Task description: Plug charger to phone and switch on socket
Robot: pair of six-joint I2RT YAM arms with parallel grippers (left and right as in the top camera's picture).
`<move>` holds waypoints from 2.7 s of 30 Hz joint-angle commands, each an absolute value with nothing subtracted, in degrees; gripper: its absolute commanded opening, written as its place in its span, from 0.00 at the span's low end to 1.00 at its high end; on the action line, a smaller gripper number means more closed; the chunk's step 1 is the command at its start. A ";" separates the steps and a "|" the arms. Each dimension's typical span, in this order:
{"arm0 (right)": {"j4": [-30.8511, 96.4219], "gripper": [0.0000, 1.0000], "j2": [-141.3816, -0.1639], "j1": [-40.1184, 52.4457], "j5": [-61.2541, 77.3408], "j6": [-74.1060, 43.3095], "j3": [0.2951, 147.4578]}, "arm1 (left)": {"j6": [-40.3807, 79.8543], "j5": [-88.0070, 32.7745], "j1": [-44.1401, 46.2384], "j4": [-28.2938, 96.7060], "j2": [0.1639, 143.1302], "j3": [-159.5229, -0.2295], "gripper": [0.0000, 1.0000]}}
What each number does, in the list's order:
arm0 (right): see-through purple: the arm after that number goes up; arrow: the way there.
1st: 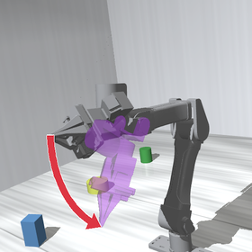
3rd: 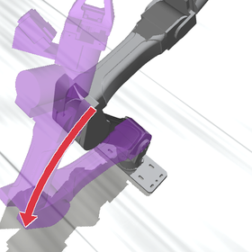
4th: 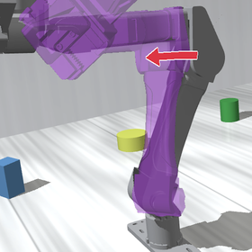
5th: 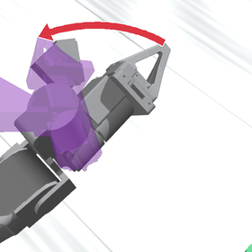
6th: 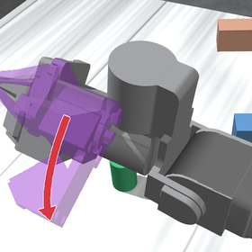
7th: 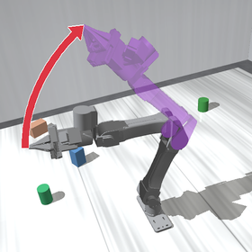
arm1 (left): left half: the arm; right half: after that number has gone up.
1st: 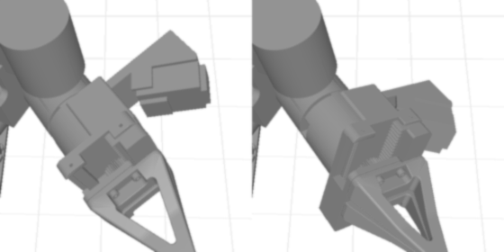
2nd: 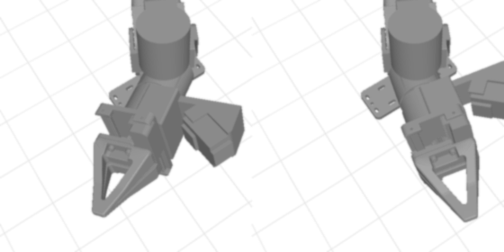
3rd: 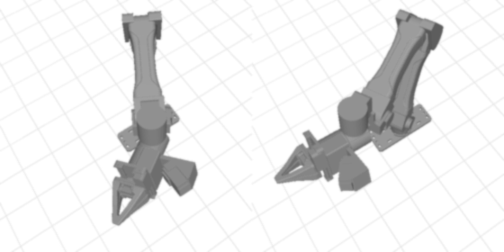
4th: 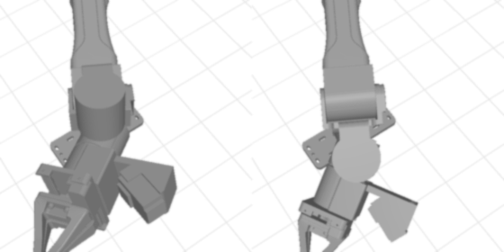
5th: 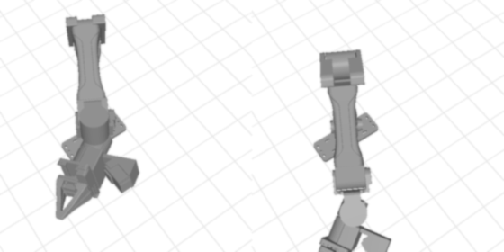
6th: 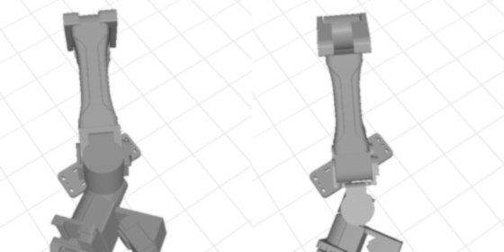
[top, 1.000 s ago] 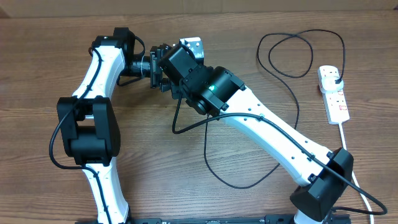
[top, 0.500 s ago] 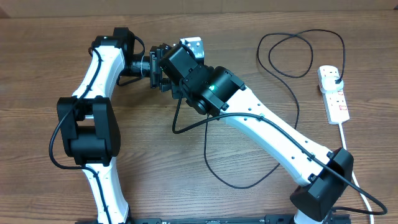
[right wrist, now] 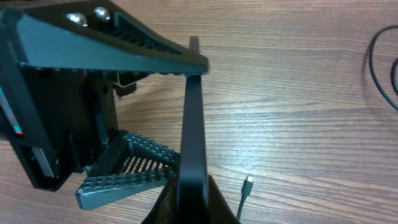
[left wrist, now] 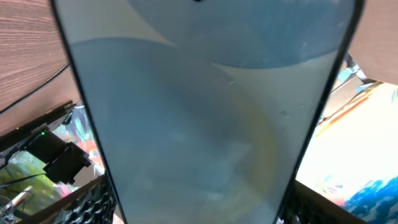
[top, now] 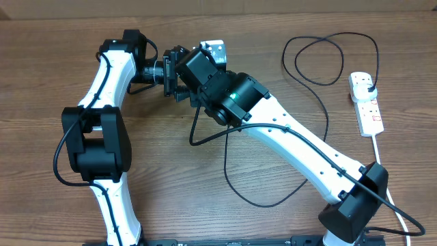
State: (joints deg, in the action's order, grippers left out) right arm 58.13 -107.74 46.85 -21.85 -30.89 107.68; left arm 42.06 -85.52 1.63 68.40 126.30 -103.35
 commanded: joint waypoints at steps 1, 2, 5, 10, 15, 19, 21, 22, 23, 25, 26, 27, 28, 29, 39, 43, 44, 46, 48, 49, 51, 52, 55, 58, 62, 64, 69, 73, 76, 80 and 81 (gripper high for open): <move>56.58 0.04 -107.81 47.29 -20.99 -30.52 108.07 | 41.98 -88.09 2.28 68.55 125.86 -104.84 0.91; 55.90 0.04 -107.81 47.29 -21.02 -31.07 108.09 | 41.98 -88.09 2.28 68.53 125.86 -104.84 0.94; 54.68 0.04 -107.81 46.87 -21.78 -36.64 108.14 | 41.98 -88.05 2.28 68.53 125.86 -104.84 1.00; 55.22 0.04 -107.70 44.84 -23.55 -54.28 108.47 | 41.80 -86.83 2.26 68.51 125.86 -104.84 1.00; 60.66 0.04 -107.68 42.41 -22.83 -75.92 108.47 | 41.80 -85.97 2.26 68.53 125.86 -104.84 0.98; 66.04 0.04 -107.68 40.36 -21.39 -87.55 108.47 | 41.80 -85.49 2.26 68.51 125.86 -104.84 0.96; 67.26 0.04 -107.63 39.48 -21.39 -87.44 108.47 | 41.80 -83.96 2.26 68.53 125.86 -104.84 0.96; 67.77 0.04 -107.59 39.27 -21.39 -87.44 108.47 | 41.80 -83.46 2.26 68.53 125.86 -104.84 0.96; 68.14 0.04 -107.46 39.13 -21.37 -87.46 108.47 | 41.78 -83.35 2.26 68.51 125.86 -104.84 0.96; 68.31 0.04 -106.98 39.07 -21.37 -87.44 108.47 | 41.80 -83.40 2.26 68.53 125.86 -104.84 0.96; 68.25 0.04 -106.69 39.07 -21.37 -87.46 108.47 | 41.82 -83.42 2.26 68.53 125.86 -104.84 0.94; 68.03 0.04 -106.26 39.07 -21.37 -87.48 108.47 | 41.80 -83.40 2.26 68.53 125.86 -104.84 0.92; 67.77 0.04 -105.89 39.07 -21.37 -87.57 108.47 | 41.82 -83.42 2.26 68.53 125.86 -104.84 0.91; 67.64 0.04 -105.34 39.07 -21.37 -89.32 108.47 | 41.91 -83.44 2.28 68.55 125.86 -104.84 0.90; 65.25 0.04 -104.71 39.16 -13.82 -107.04 108.44 | 48.51 -83.66 2.28 68.60 125.86 -104.84 0.80; 61.32 0.04 -104.71 39.24 -13.82 -106.96 108.44 | 49.23 -83.68 2.28 68.60 125.86 -104.84 0.78; 60.75 0.04 -104.71 39.24 -13.80 -106.96 108.44 | 50.22 -83.66 2.28 68.60 125.86 -104.84 0.78; 60.47 0.04 -104.71 39.24 -13.80 -106.96 108.44 | 51.68 -83.66 2.26 68.58 125.86 -104.84 0.79; 60.47 0.04 -104.71 39.24 -13.30 -106.98 108.44 | 52.86 -83.64 2.26 68.55 125.86 -104.84 0.78; 60.25 0.04 -104.71 39.24 -12.45 -106.98 108.44 | 53.30 -83.64 2.28 68.55 125.86 -104.84 0.78; 58.48 0.04 -104.71 39.24 -10.31 -106.98 108.44 | 55.55 -83.61 2.28 68.53 125.86 -104.84 0.77; 57.84 0.04 -104.71 39.24 -10.15 -106.98 108.44 | 56.07 -83.61 2.28 68.53 125.86 -104.84 0.75; 56.82 0.04 -104.71 39.24 -9.80 -107.72 108.44 | 57.04 -83.61 2.28 68.53 125.86 -104.84 0.75; 56.82 0.04 -104.71 39.24 -8.10 -108.09 108.44 | 58.24 -83.57 2.26 68.51 125.86 -104.84 0.75; 56.86 0.04 -104.71 39.24 -7.81 -109.62 108.44 | 61.36 -83.57 2.26 64.79 125.89 -104.84 0.75; 56.80 0.04 -104.71 39.24 -7.81 -109.75 108.44 | 62.74 -83.40 2.28 61.95 125.89 -104.84 0.72; 56.62 0.04 -104.71 39.24 -7.81 -109.78 108.44 | 63.29 -83.31 2.28 61.19 125.86 -104.84 0.70; 55.90 0.04 -104.71 39.24 -7.81 -109.82 108.44 | 64.38 -79.81 2.28 61.19 125.89 -104.84 0.68; 55.86 0.04 -104.71 39.24 -7.79 -109.97 108.44 | 65.91 -78.61 2.28 60.71 125.89 -104.84 0.67; 55.77 0.04 -104.73 39.24 -7.25 -110.02 108.44 | 67.18 -78.70 2.28 58.54 125.89 -104.84 0.65; 55.75 0.04 -104.73 39.27 -7.03 -110.32 108.44 | 67.35 -78.74 2.28 58.39 125.89 -104.84 0.64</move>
